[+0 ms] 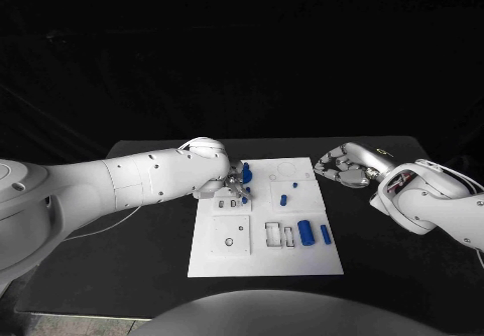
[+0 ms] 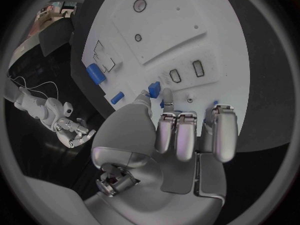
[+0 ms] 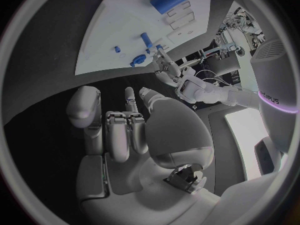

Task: Assemble the parts on the task board

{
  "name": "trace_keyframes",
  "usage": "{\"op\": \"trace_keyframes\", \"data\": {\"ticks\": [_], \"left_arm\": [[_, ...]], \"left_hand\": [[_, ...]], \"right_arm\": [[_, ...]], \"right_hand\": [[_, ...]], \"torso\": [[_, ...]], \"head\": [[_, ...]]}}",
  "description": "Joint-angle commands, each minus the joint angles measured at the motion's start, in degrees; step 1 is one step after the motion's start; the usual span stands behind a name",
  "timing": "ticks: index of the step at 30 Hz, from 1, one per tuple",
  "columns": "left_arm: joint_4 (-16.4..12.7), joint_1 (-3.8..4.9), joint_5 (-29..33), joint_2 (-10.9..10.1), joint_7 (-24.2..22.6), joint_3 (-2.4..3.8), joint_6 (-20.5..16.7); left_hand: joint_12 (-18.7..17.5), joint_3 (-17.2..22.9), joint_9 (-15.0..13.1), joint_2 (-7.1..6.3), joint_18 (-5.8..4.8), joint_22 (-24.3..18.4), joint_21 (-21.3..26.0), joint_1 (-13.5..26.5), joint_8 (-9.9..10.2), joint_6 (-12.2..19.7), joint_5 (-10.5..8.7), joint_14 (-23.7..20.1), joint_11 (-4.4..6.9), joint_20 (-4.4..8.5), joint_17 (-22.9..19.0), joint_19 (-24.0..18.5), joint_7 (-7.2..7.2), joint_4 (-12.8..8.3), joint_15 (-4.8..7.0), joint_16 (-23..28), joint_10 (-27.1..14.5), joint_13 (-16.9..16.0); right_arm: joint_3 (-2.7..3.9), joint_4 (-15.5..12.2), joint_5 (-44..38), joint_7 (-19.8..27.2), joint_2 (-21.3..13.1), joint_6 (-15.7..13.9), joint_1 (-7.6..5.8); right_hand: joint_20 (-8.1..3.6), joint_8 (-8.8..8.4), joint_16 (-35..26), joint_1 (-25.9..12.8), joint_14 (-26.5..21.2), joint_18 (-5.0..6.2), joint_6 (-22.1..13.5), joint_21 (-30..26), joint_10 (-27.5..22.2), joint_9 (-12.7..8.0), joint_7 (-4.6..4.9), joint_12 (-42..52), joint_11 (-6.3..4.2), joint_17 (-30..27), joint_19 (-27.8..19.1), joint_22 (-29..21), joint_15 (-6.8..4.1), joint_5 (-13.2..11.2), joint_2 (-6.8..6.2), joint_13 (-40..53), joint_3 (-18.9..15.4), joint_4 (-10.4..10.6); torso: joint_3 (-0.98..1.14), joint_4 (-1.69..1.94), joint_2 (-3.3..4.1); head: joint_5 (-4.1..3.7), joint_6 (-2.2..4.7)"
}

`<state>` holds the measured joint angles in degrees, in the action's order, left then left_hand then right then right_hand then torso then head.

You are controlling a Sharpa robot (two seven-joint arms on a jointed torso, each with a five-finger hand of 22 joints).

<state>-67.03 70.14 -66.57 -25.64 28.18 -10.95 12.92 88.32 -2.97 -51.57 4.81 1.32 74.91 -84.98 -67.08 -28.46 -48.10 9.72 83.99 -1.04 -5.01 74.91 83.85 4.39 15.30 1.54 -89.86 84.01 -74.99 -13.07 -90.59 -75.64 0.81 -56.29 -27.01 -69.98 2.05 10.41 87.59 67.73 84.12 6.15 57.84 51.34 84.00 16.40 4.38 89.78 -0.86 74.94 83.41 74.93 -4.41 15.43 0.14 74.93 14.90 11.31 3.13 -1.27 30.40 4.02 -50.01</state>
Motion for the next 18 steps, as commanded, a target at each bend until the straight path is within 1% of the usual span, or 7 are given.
{"op": "trace_keyframes", "data": {"ticks": [1, 5, 10, 13, 18], "left_arm": [[0.3, -0.09, 0.9, 0.2, -1.5, 0.04, 0.3], [0.3, -0.19, 1.4, 0.3, -1.8, 0.04, 0.2], [0.3, -0.26, 1.8, 0.4, -1.8, 0.04, 0.5], [0.2, -0.29, 1.9, 0.4, -1.8, 0.04, 0.6], [-0.2, -0.32, 1.9, 0.3, -1.6, 0.04, 1.0]], "left_hand": [[-0.3, 0.2, -0.1, -0.13, 0.29, 12.9, 0.3, -0.6, 0.4, 0.3, 0.43, 6.0, -0.06, 0.04, 15.1, 1.1, 0.23, -0.2, -0.15, -0.1, 3.9, -14.0], [-0.4, 0.4, -0.1, -0.07, 0.32, 12.9, 0.4, -0.9, 0.8, 0.3, 0.86, 6.0, -0.10, -0.01, 15.1, 0.9, 0.26, -0.4, -0.20, -0.1, 3.9, -13.9], [-0.5, 0.9, -0.3, -0.05, 0.32, 12.9, 0.4, -1.6, 1.6, -0.1, 2.39, 6.0, -0.10, -0.08, 15.1, 0.9, 0.21, -0.9, -0.24, -0.1, 3.8, -13.9], [-0.5, 1.3, -0.5, -0.09, 0.33, 12.9, 0.5, -2.1, 2.1, -0.4, 3.71, 6.0, -0.04, -0.08, 15.1, 0.9, 0.12, -1.2, -0.21, -0.1, 3.8, -13.9], [-0.4, 2.2, -0.7, -0.29, 0.35, 12.9, 0.5, -3.1, 3.1, -1.1, 6.91, 6.0, 0.16, 0.01, 15.1, 0.9, -0.13, -2.0, -0.07, -0.1, 3.8, -13.9]], "right_arm": [[0.01, 0.1, 0.1, -0.1, 0.0, 1.0, 0.09], [0.01, 0.3, 0.1, -0.1, 0.0, 1.2, 0.20], [0.01, 0.5, 0.1, -0.2, 0.1, 1.4, 0.34], [0.01, 0.5, 0.1, -0.2, 0.2, 1.5, 0.42], [0.01, 0.6, 0.2, -0.3, 0.2, 1.7, 0.50]], "right_hand": [[0.13, -0.33, -0.3, 0.5, 4.6, -0.09, -0.2, -0.3, 6.0, 0.1, 0.03, 0.2, 0.41, 8.0, 0.2, 6.9, 0.34, 0.2, 0.01, 15.1, 0.5, -0.1], [0.13, -0.34, -0.3, 0.6, 4.6, -0.07, -0.2, -0.5, 6.0, 0.1, 0.03, 0.2, 0.41, 8.0, 0.1, 6.9, 0.33, 0.3, 0.01, 15.1, 0.5, -0.2], [0.12, -0.34, -0.4, 1.0, 4.6, -0.02, -0.2, -0.8, 6.0, 0.2, 0.01, 0.2, 0.42, 7.8, 0.1, 6.8, 0.33, 0.5, 0.02, 15.1, 0.7, -0.3], [0.12, -0.34, -0.4, 1.2, 4.5, 0.00, -0.2, -1.0, 6.0, 0.2, 0.01, 0.2, 0.43, 7.7, 0.0, 6.8, 0.33, 0.6, 0.02, 15.1, 0.8, -0.4], [0.12, -0.35, -0.5, 1.5, 4.5, 0.03, -0.2, -1.2, 6.0, 0.3, 0.01, 0.2, 0.43, 7.6, 0.0, 6.8, 0.32, 0.9, -0.02, 15.1, 1.0, -0.6]], "torso": [[0.03, 0.00, -0.02], [-0.01, 0.05, -0.04], [0.03, 0.00, -0.02], [0.01, 0.00, -0.01], [0.03, -0.01, -0.01]], "head": [[0.14, 0.01], [0.03, 0.01], [0.31, 0.01], [0.22, 0.01], [0.27, 0.01]]}}
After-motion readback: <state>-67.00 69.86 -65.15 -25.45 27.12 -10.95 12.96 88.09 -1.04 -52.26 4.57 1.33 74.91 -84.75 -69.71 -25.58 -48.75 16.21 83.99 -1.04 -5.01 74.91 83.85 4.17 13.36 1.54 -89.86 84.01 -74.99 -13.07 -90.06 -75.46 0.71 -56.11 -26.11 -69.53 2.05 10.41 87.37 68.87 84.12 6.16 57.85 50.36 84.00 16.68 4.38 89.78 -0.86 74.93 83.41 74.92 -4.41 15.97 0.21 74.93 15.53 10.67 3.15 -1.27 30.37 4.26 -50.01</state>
